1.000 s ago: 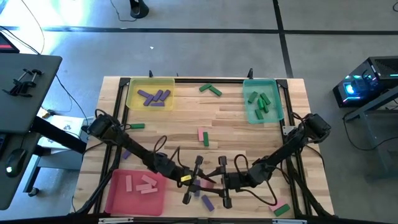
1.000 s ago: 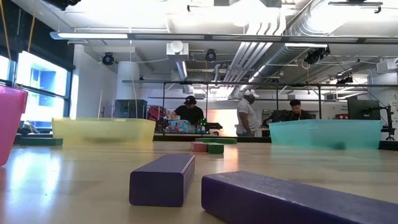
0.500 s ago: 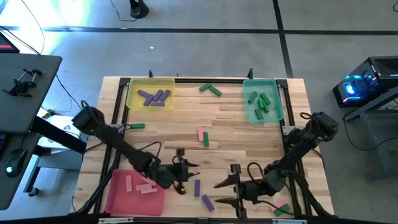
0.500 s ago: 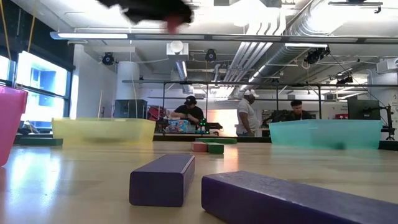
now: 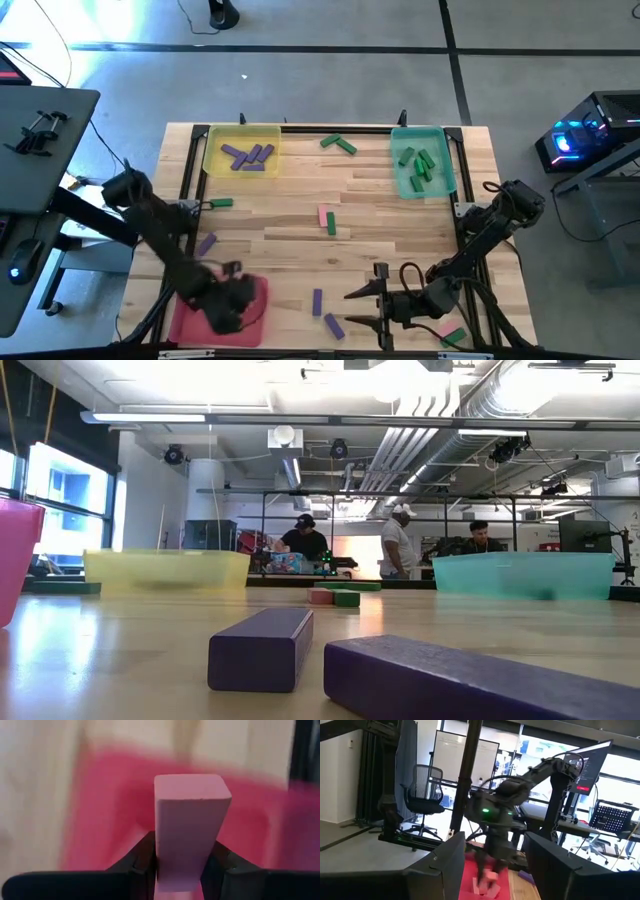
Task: Sort blocks
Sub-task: Put the pink wooden block into the pink bin
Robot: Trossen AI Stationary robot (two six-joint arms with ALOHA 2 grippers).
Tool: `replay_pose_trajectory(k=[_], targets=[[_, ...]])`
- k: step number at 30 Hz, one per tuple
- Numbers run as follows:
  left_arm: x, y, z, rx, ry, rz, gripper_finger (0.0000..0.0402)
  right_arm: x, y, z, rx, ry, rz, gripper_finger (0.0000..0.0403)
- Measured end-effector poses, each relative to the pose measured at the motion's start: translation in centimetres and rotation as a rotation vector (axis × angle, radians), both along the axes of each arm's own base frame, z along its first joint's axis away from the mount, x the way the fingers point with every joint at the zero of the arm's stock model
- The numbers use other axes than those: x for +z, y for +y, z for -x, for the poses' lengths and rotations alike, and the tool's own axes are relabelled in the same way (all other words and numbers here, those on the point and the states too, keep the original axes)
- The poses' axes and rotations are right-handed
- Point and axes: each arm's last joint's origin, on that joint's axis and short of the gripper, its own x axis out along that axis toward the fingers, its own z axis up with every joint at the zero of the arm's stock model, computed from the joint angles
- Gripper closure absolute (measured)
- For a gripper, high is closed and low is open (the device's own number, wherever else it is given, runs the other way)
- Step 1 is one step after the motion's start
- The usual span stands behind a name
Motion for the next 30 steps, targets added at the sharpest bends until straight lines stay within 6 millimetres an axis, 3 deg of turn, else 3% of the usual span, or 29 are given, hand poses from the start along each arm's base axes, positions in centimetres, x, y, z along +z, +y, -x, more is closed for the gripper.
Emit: replay_pose_trajectory(k=[5,10,17,25,30], targets=[[-0.8,-2.6,3.1,0.091,0.048,0.085,0.0318,0.0,0.0,0.0,-0.002,0.0,0.0,0.0214],[-2.5,-4.6,4.4,0.083,0.139,0.142,0.0312,0.0,0.0,0.0,-0.002,0.0,0.002,0.0214],[-5.2,-5.5,4.2,0.06,0.312,0.158,0.0309,-0.1,0.0,-0.1,0.002,0.004,0.008,0.0214],[-5.2,-4.8,3.2,0.095,0.346,0.173,0.0302,-0.1,-0.1,-0.1,-0.002,0.01,0.015,0.0214],[-4.7,-3.9,2.5,0.127,0.373,0.182,0.0263,-0.3,-0.1,-0.2,-0.003,0.024,0.029,0.0214]])
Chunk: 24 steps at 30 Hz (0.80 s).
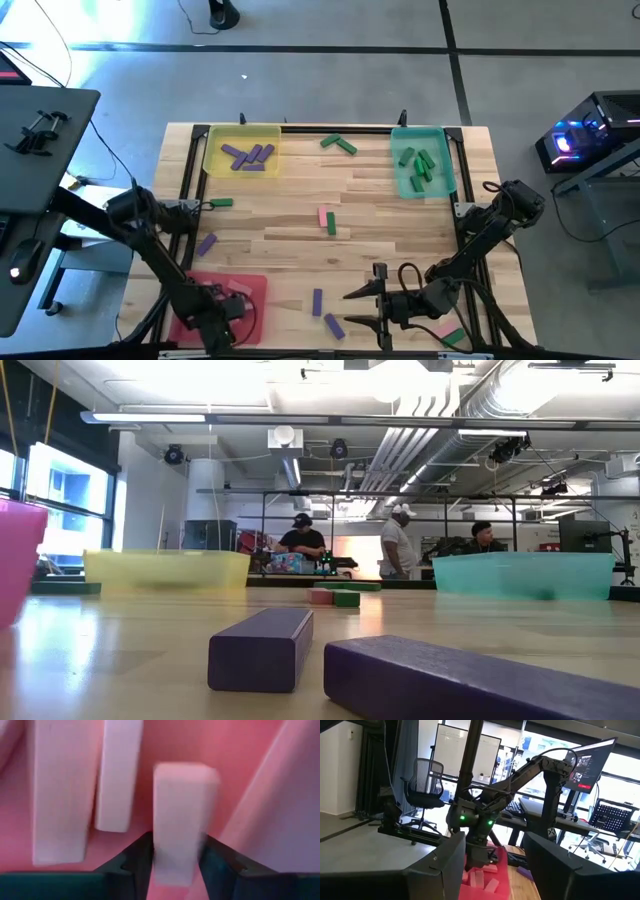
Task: Sort blocks
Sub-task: Put the pink wooden block into the pink bin, then put the green wooden block into the green bin
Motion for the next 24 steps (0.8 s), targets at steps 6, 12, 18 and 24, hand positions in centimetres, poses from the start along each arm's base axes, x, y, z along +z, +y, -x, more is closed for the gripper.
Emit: replay_pose_trajectory(k=[6,12,18,24], targets=[[1.9,1.2,-0.9,-0.036,-0.015,0.057,0.0221,-0.2,0.0,0.0,0.002,0.015,-0.012,0.0214],[5.4,2.7,-1.2,-0.036,-0.234,0.032,0.0219,-0.5,0.5,0.6,-0.074,0.05,0.002,0.0214],[8.7,3.3,-1.9,-0.096,-0.71,-0.144,0.0218,-1.4,1.6,2.1,-0.136,0.12,0.074,0.0214],[10.1,2.7,-3.8,-0.208,-1.067,-0.453,0.0218,-3.1,3.3,4.1,-0.044,0.252,-0.064,0.0214]])
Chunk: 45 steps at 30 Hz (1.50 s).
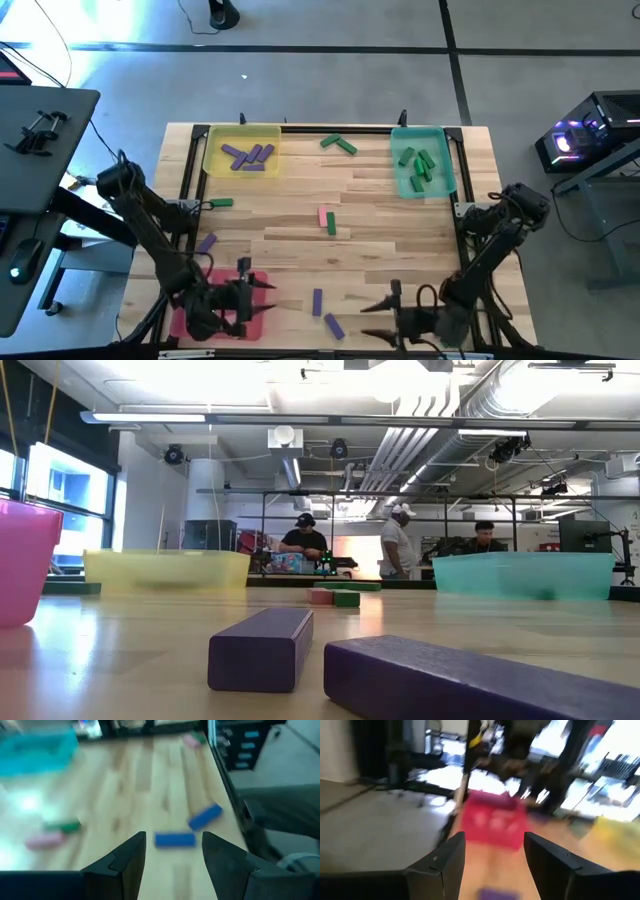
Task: Sort blocks
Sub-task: Put the green wooden block into the green bin
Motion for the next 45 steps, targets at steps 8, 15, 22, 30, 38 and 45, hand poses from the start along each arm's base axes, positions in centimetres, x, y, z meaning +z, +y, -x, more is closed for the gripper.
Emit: replay_pose_trajectory(k=[8,15,22,30,38,45], targets=[[-1.7,0.7,-4.7,0.054,-0.077,-0.092,0.0218,-3.5,0.8,1.9,0.156,0.568,-0.655,0.0215],[-3.4,2.5,-8.5,0.136,-0.113,-0.119,0.0218,-6.2,-0.4,4.4,-0.124,1.4,-1.0,0.0255],[-3.6,3.5,-9.8,0.11,-0.104,-0.103,0.0218,-6.7,-0.8,6.4,-0.315,1.809,-1.008,0.0309],[-3.6,3.3,-9.6,0.099,-0.101,-0.102,0.0218,-7.1,-1.1,7.7,-0.451,1.871,-0.942,0.0346],[-3.6,3.3,-9.6,0.099,-0.101,-0.102,0.0218,-7.4,-1.5,7.8,-0.491,1.823,-0.902,0.038],[-3.7,3.3,-9.6,0.099,-0.101,-0.103,0.0218,-7.6,-1.6,7.8,-0.494,1.822,-0.894,0.0402]])
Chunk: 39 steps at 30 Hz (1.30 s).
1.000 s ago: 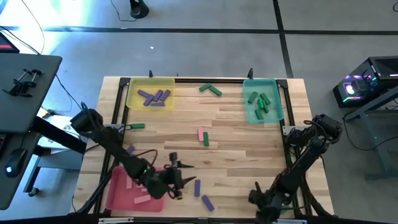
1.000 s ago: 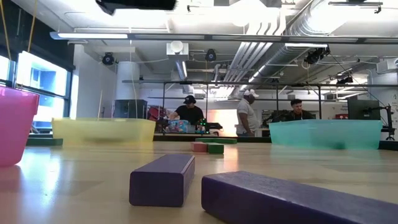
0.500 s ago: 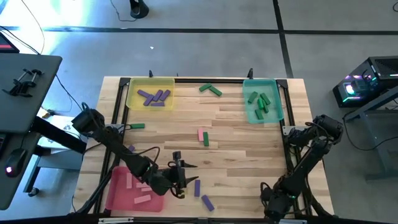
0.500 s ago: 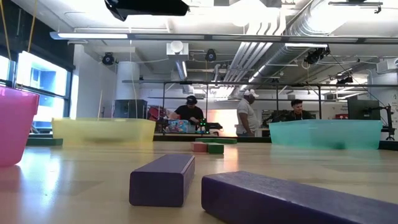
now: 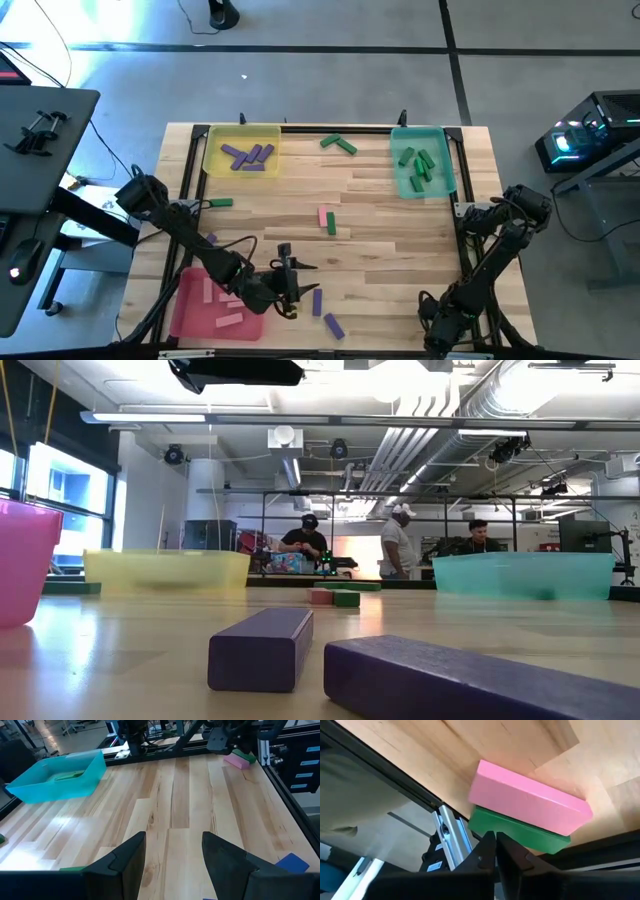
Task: Sort blocks
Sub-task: Put the green wooden block into the green bin
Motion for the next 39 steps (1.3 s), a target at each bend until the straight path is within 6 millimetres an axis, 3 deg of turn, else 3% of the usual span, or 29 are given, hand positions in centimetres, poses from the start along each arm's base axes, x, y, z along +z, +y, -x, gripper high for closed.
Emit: replay_pose_trajectory(k=[19,28,39], targets=[[0.0,0.0,0.0,0.0,0.002,-0.002,0.0218,-1.4,0.3,-0.2,0.153,-0.06,-0.015,0.0403],[0.0,0.0,0.0,0.0,0.0,0.0,0.0218,-1.3,-0.4,-2.0,0.121,-0.29,0.12,0.0403],[0.0,0.0,0.0,0.001,-0.002,0.002,0.0218,1.7,-1.9,-5.8,0.076,-0.589,0.529,0.0403]])
